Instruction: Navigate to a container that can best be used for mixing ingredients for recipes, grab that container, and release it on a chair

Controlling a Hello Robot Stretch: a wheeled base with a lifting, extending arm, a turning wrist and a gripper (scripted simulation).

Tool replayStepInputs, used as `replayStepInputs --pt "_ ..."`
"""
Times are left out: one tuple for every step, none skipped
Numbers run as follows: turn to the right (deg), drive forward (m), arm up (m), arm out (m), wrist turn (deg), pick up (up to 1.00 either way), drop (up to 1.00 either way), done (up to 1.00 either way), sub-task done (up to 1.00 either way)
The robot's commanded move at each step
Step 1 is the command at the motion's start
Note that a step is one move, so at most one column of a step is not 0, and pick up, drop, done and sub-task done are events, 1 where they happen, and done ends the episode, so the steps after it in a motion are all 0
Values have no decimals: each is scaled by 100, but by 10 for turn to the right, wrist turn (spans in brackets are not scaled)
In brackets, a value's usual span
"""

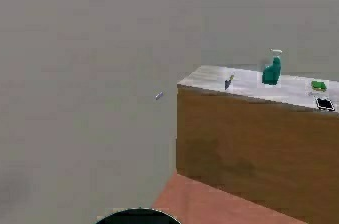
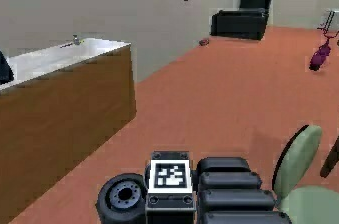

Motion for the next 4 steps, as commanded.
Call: replayStepInputs --pt "450 0 0 0 0 0 0 0 0" --pt "270 0 0 0 0 0 0 0 0" --pt "0 20 0 0 0 0 0 0 0" --pt "-450 0 0 0 0 0 0 0 0"
